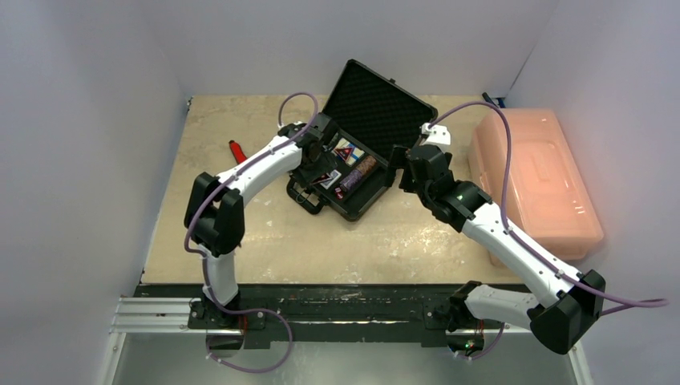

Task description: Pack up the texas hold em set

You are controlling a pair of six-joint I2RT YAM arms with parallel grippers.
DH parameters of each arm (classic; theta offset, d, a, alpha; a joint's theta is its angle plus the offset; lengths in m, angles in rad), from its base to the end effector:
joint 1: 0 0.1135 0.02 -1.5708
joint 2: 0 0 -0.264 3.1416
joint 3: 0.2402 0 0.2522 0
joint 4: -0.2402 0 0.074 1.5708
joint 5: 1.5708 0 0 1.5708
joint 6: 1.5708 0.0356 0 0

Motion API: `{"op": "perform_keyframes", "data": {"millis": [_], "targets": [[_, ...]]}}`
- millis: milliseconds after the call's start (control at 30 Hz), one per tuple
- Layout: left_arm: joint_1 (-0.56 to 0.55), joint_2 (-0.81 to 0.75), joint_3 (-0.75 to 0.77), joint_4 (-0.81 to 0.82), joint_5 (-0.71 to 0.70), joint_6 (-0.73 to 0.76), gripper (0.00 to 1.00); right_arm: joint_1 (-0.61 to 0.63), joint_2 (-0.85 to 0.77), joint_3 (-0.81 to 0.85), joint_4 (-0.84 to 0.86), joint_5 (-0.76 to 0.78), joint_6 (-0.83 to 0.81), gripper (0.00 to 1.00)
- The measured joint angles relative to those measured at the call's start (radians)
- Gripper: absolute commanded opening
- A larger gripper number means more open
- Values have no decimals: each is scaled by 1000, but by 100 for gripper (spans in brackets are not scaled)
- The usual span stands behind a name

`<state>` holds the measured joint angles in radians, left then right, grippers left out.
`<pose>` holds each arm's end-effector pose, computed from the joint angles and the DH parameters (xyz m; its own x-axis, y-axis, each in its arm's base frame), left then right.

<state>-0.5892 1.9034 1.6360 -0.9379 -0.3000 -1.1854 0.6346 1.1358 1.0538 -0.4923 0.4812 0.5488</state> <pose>0.3358 -0.2118 0.2553 -0.7025 -0.5953 -0.3901 -0.5529 0.8016 -0.2274 0.2082 0.1328 0.3353 -0.4841 0.2178 -0.8474 0.0469 0.9736 0.2235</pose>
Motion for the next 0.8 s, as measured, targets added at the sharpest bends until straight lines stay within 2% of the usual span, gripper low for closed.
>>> {"op": "perform_keyframes", "data": {"millis": [800], "targets": [[14,71,46,23,4,-61,0,0,-28,-17,1,0,-12,99]]}}
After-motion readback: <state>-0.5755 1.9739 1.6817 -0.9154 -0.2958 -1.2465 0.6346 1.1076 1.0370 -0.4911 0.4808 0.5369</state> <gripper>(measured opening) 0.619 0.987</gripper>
